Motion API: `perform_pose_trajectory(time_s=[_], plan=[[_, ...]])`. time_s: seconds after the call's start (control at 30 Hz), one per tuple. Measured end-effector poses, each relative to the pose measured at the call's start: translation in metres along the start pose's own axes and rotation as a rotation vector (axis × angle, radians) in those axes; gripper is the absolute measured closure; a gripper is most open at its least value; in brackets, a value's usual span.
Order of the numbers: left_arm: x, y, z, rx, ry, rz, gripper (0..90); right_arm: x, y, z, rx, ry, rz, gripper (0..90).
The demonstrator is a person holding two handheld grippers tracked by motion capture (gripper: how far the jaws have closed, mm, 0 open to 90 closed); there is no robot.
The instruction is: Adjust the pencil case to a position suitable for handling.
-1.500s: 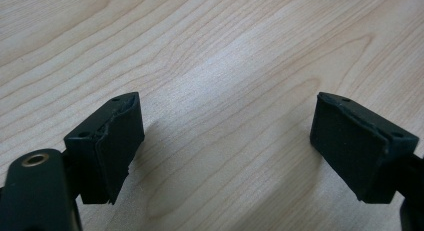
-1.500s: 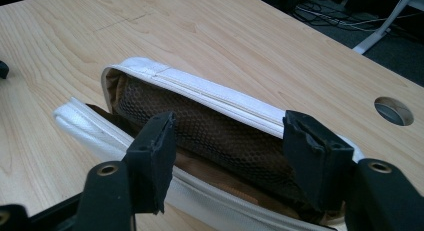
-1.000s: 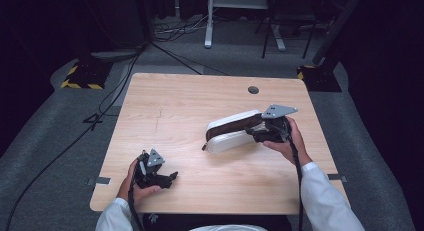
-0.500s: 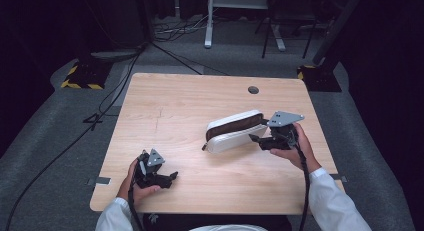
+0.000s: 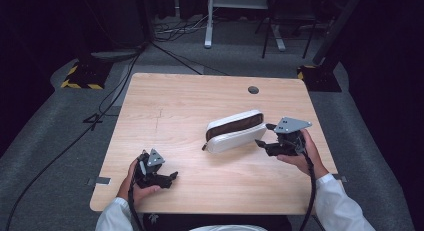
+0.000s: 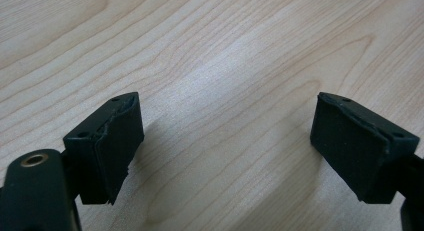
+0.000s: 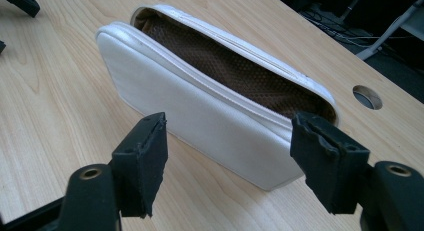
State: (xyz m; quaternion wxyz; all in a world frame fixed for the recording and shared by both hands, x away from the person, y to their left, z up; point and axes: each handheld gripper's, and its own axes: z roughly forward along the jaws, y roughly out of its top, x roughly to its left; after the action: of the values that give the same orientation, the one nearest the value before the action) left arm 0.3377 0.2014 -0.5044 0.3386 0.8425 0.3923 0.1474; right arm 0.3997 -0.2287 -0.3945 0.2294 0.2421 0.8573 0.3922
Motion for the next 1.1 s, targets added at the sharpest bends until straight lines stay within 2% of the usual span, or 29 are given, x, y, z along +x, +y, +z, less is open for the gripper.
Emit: perform_pose_trajectory(time_s=[0.4,0.6,0.73,0.93,1.1], plan=[[0.0,0.0,0.0,-0.001,0.001,0.0,14.2,0.001,-0.013,-0.008,0.005,-0.005,-0.012,31.1],[0.0,0.0,0.001,-0.001,-0.004,0.0,13.9,0.0,-0.021,-0.013,0.012,-0.008,0.001,31.0],[0.0,0.0,0.001,0.0,-0.005,0.0,13.8,0.001,-0.031,-0.017,0.027,-0.017,-0.001,30.6],[0.001,0.001,0.001,-0.002,-0.005,0.001,13.9,0.0,-0.045,-0.023,0.041,-0.023,0.023,30.6],[0.0,0.001,0.001,-0.002,-0.005,0.0,13.8,-0.001,-0.059,-0.027,0.061,-0.033,0.013,30.1]])
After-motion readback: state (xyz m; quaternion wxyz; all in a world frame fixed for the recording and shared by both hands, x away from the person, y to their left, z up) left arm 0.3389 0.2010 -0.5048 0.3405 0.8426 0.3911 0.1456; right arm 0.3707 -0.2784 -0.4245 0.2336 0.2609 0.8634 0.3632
